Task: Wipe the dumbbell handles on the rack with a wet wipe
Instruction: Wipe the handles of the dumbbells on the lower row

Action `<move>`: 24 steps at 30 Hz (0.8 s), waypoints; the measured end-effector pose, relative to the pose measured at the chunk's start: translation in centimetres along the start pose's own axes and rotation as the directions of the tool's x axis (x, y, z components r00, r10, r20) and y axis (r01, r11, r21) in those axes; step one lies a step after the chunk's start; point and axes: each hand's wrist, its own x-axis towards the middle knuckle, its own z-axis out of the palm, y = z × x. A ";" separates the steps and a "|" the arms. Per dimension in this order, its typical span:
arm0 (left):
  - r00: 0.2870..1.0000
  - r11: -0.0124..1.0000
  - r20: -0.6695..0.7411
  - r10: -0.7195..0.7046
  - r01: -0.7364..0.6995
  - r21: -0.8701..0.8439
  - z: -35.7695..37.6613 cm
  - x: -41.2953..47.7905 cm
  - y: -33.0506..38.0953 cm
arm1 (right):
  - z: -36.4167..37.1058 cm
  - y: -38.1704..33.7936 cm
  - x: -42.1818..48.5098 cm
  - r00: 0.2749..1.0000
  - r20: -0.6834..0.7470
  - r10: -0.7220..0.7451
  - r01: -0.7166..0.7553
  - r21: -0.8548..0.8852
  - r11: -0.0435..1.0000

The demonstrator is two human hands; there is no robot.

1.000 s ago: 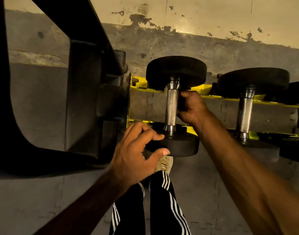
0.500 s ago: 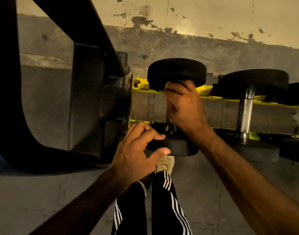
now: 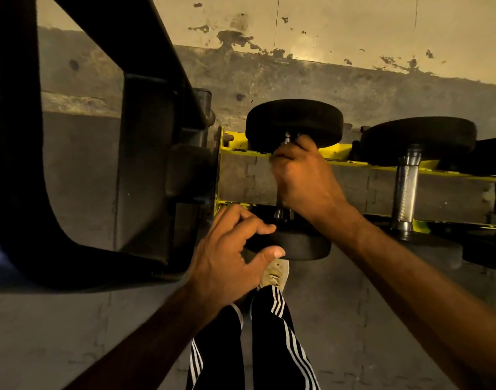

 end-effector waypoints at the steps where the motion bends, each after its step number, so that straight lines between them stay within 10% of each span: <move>1: 1.000 1.000 -0.002 -0.002 0.002 -0.004 0.0 0.0 0.0 | -0.2 0.1 0.2 0.999 -0.014 0.051 -0.051 -0.013 0.999; 14: 1.000 1.000 0.017 0.004 -0.004 0.004 -0.2 0.3 -0.2 | -3.1 -2.7 1.3 0.898 0.438 -0.040 0.199 -0.324 0.925; 19: 1.000 1.000 0.023 -0.005 0.006 -0.016 -0.3 0.1 -0.2 | -3.1 0.4 -0.1 0.968 0.212 -0.134 0.130 0.032 0.991; 24: 1.000 1.000 0.011 0.002 -0.002 -0.012 -0.1 0.1 -0.3 | -1.6 1.2 -3.8 0.923 0.056 0.381 -0.336 0.600 0.726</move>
